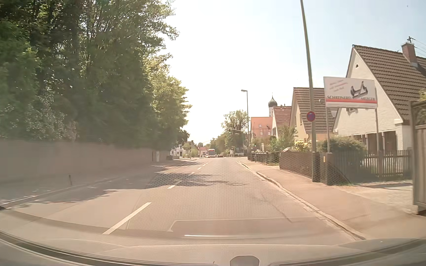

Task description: Follow the waypoints while adhering to traffic rules and regulations

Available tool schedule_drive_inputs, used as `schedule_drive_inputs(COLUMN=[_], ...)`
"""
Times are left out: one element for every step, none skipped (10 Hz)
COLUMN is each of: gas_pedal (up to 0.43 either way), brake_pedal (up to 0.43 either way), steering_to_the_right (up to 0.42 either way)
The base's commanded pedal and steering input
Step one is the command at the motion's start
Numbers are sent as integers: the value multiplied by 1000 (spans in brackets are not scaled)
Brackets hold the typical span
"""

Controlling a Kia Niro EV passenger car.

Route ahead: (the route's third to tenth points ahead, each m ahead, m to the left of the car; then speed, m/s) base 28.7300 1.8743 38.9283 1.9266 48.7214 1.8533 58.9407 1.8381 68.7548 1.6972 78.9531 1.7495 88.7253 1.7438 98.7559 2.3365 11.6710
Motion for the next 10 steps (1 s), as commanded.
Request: schedule_drive_inputs(gas_pedal=[130,130,130,130,130,130,130,130,130,130], brake_pedal=[0,0,0,0,0,0,0,0,0,0], steering_to_the_right=[-4,-4,-4,-4,-4,-4,-4,-4,-4,-6])
